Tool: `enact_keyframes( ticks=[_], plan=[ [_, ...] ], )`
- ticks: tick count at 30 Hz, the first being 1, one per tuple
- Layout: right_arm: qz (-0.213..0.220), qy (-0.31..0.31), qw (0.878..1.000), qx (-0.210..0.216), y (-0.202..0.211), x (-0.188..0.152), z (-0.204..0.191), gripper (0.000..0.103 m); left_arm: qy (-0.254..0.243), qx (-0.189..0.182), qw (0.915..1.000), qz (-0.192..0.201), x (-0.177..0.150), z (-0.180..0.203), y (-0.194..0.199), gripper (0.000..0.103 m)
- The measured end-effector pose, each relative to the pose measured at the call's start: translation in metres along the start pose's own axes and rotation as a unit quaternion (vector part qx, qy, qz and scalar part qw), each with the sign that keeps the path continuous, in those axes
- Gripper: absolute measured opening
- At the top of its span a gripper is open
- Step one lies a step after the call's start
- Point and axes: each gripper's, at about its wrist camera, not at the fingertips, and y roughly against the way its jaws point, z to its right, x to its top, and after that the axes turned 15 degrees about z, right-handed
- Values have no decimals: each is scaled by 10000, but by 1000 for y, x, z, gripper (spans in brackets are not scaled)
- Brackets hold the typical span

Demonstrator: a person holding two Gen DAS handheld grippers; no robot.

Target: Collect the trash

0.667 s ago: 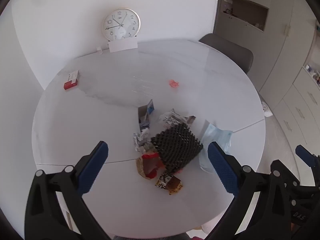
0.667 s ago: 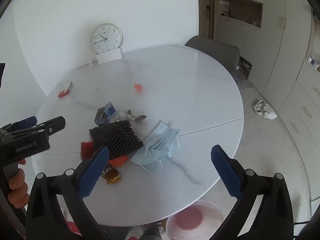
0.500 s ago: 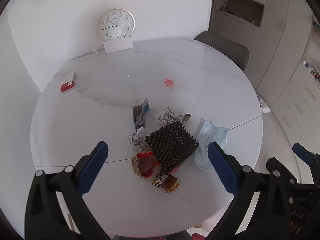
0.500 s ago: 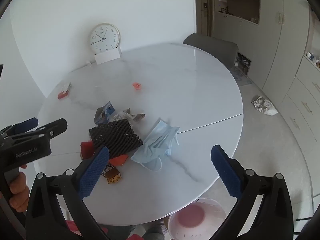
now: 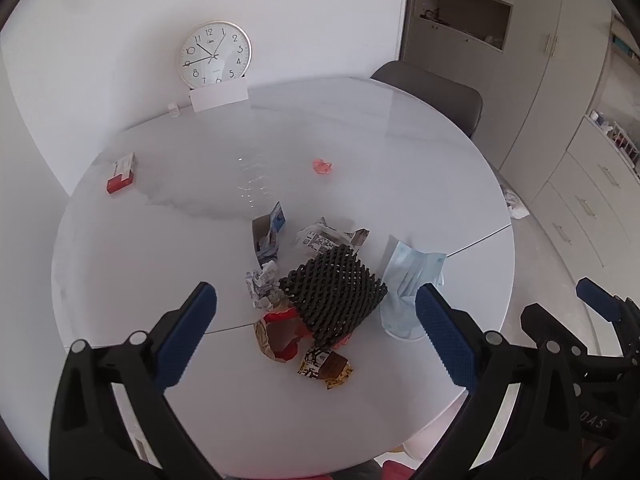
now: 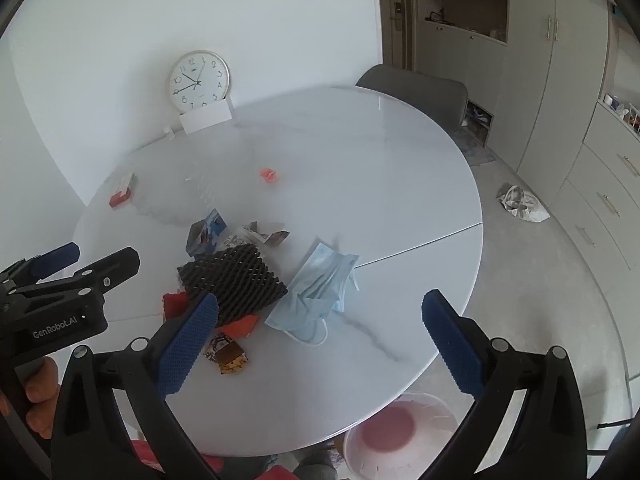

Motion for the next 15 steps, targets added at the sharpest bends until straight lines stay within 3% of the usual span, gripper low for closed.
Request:
enact_keyframes(
  ticks=[15],
  plan=[
    [31,11,10000,-37,-2,11,-11,101,-9,2,10000,7,2,-5,-6,95]
  ],
)
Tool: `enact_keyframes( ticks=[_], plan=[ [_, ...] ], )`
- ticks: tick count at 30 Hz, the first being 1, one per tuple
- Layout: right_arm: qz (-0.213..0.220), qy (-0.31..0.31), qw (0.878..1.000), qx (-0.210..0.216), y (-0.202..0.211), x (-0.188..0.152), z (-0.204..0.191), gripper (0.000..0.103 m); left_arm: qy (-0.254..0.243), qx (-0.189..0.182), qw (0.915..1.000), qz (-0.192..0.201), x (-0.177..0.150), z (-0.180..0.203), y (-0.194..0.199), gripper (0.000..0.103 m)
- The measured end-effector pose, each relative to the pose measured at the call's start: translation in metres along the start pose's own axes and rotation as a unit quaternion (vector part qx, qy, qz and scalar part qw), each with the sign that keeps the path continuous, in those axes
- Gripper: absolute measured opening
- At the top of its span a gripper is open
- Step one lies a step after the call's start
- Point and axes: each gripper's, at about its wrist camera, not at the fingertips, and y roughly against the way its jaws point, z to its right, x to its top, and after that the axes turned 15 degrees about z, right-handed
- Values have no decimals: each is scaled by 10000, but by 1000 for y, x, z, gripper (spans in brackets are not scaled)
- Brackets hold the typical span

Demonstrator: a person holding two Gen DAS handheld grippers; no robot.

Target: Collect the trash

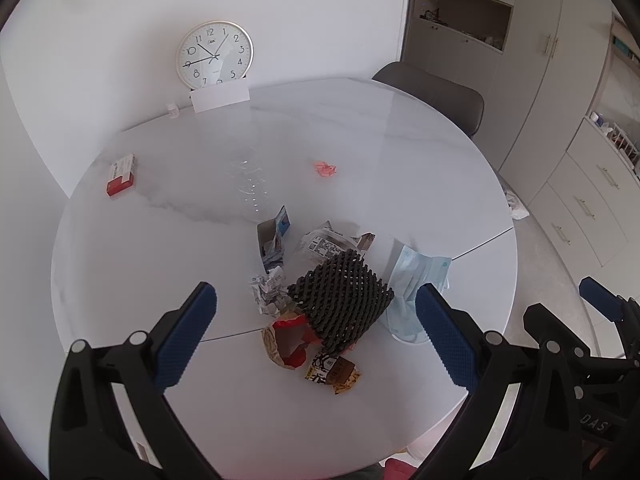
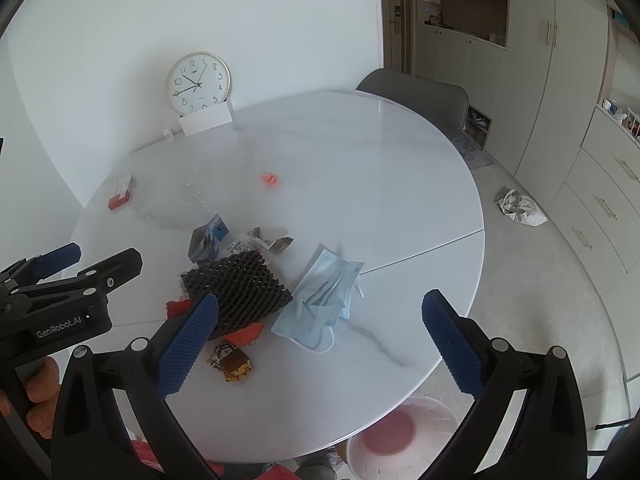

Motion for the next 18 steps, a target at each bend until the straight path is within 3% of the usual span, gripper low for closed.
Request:
enact_keyframes(
  ticks=[18],
  plan=[
    [-19,11,10000,-18,-4,3,-8,101,-4,-37,10000,-47,4,-7,-5,95]
  ],
)
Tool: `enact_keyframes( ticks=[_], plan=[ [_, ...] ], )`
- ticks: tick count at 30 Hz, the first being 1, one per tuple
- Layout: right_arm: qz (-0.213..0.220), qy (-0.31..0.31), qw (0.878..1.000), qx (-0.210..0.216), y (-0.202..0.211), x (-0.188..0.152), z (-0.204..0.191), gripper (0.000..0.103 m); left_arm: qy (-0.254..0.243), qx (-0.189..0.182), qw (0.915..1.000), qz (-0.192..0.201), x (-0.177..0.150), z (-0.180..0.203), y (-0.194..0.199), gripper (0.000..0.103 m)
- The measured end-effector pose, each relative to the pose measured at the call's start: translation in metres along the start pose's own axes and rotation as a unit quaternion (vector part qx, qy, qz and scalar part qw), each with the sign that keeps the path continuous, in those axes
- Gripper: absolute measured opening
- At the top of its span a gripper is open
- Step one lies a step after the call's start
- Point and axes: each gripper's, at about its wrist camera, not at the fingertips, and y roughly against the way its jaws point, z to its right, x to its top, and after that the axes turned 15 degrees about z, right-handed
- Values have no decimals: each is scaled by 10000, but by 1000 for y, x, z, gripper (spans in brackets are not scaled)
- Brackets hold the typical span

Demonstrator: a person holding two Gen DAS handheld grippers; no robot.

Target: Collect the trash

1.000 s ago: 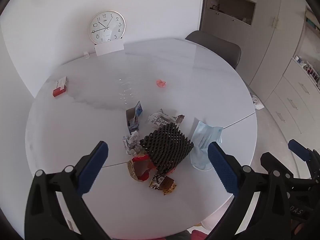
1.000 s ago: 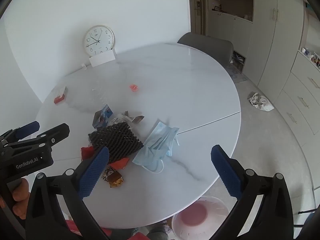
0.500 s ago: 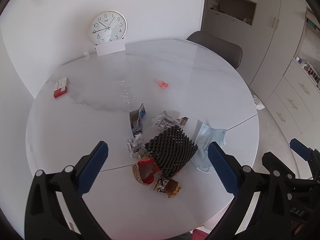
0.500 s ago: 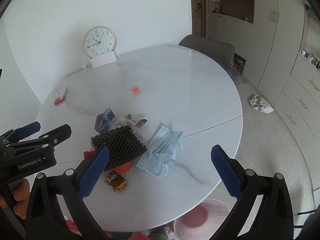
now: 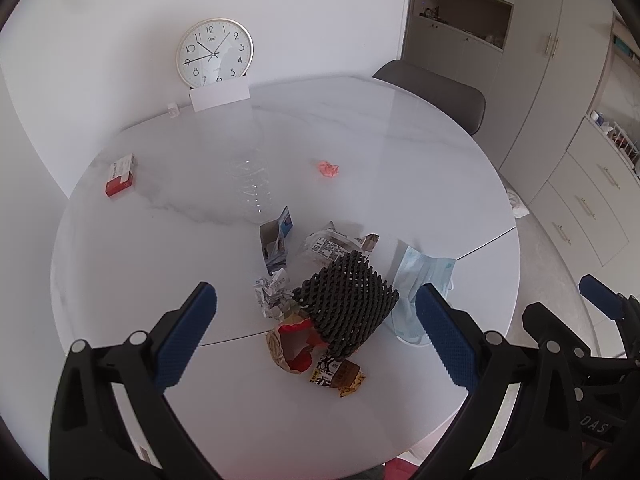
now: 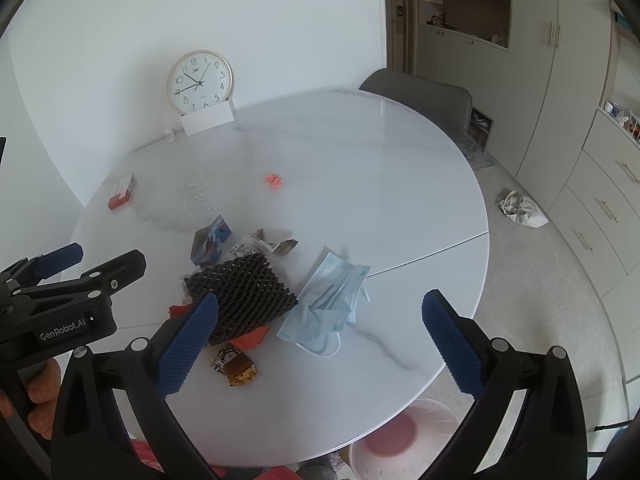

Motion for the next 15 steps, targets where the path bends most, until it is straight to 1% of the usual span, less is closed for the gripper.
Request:
enact_keyframes(
  ticks=[15],
  plan=[
    [-9,9,10000,4,-4,2,-2,101,-5,18,10000,-2,0,-2,-3,95]
  ],
)
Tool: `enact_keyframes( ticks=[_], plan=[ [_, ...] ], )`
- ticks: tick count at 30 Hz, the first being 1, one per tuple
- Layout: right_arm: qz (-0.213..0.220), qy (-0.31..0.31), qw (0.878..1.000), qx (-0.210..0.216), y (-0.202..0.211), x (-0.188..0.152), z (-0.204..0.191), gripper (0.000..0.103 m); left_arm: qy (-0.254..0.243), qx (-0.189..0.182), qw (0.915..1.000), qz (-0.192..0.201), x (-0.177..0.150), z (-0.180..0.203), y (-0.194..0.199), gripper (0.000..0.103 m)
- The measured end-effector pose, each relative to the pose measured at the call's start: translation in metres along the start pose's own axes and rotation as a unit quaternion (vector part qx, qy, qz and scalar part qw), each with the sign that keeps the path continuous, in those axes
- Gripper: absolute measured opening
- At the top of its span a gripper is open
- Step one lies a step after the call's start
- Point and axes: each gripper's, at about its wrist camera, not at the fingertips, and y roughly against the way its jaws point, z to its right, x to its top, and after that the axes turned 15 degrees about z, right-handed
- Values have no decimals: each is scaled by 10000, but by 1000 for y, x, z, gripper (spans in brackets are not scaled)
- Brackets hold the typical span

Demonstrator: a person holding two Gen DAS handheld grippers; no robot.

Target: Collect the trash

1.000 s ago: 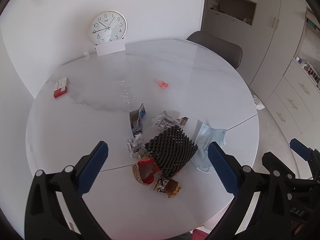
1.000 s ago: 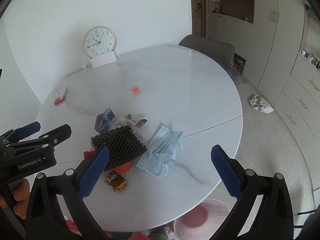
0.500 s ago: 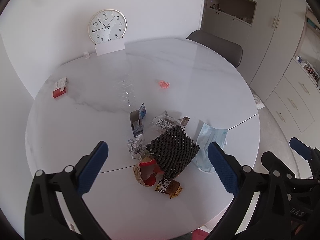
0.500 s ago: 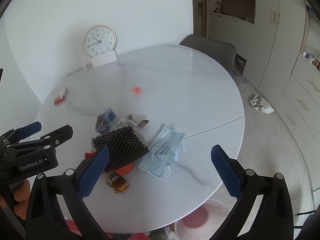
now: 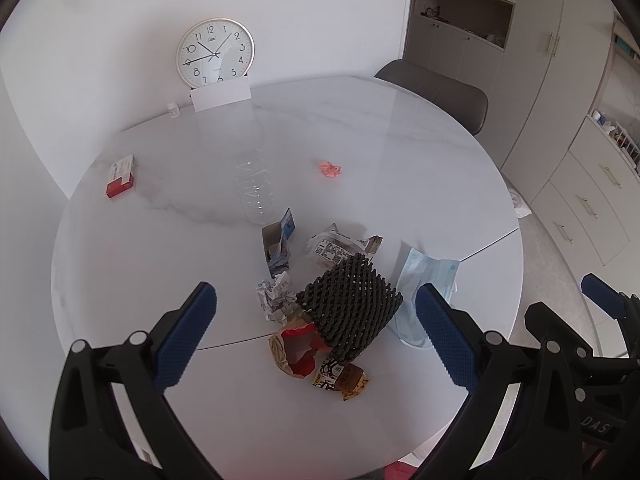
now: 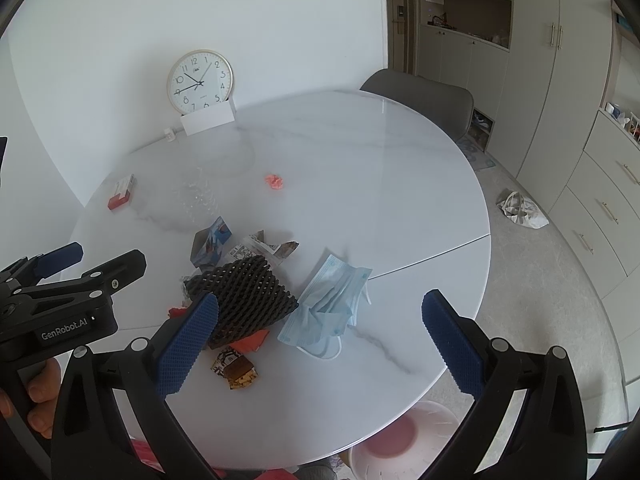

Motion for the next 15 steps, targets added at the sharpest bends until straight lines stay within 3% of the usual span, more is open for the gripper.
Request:
enact_keyframes(
  ticks=[15],
  plan=[
    [-6,2,10000,0,-1,0,-1,101,-4,2,10000,-11,1,-1,-2,95]
  ],
)
